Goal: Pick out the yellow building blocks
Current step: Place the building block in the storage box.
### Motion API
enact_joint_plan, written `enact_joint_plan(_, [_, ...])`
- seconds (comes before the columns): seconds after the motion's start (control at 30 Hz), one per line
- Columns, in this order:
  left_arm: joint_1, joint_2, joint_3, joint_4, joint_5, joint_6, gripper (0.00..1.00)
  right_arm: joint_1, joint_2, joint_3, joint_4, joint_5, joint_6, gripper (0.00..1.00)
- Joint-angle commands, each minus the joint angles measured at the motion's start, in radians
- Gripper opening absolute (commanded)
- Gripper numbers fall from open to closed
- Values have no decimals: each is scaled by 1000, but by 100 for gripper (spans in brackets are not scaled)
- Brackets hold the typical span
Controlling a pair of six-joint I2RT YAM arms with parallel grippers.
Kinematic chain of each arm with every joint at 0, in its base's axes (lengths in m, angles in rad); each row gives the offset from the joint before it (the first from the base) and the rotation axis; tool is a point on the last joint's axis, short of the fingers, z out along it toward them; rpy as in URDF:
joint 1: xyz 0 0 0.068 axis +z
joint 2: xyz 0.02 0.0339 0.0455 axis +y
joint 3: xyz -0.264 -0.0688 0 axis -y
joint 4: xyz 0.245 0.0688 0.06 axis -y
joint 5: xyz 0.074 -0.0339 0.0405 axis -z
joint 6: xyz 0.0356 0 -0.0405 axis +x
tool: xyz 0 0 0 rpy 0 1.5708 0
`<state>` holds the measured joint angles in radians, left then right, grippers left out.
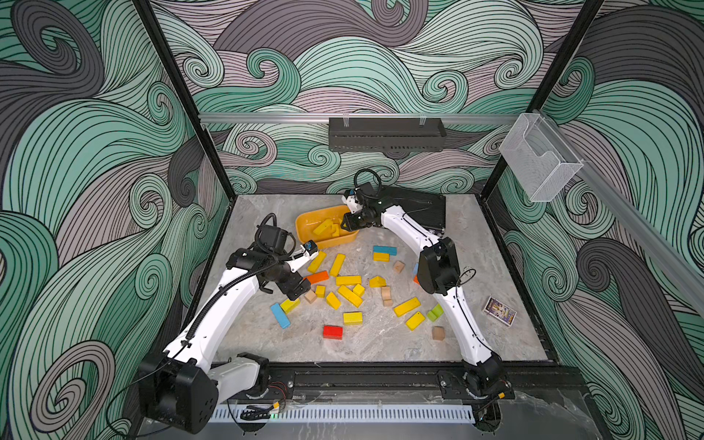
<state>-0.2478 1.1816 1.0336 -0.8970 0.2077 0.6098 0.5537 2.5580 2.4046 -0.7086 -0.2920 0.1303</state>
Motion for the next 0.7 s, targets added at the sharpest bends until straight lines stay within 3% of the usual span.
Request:
enact_joint_plan(0.0, [-10, 23, 45, -5, 54, 2, 98, 12, 17, 29, -26, 16, -34, 36])
enact_joint_plan(0.17, [-20, 60, 43, -3, 77, 38, 98, 16, 17, 30, -31, 39, -49, 45])
enact_joint_plan(0.4, [-52, 103, 54, 5, 108, 107, 98, 13, -61, 26, -32, 77, -47, 45])
enact_joint_plan(0.53, [-90, 149, 55, 24, 131, 168, 97, -14, -211, -51, -31, 121, -31, 43])
enact_joint_plan(0.67, [-131, 222, 85, 40, 160, 202, 96, -57, -419, -256, -31, 133, -1, 42])
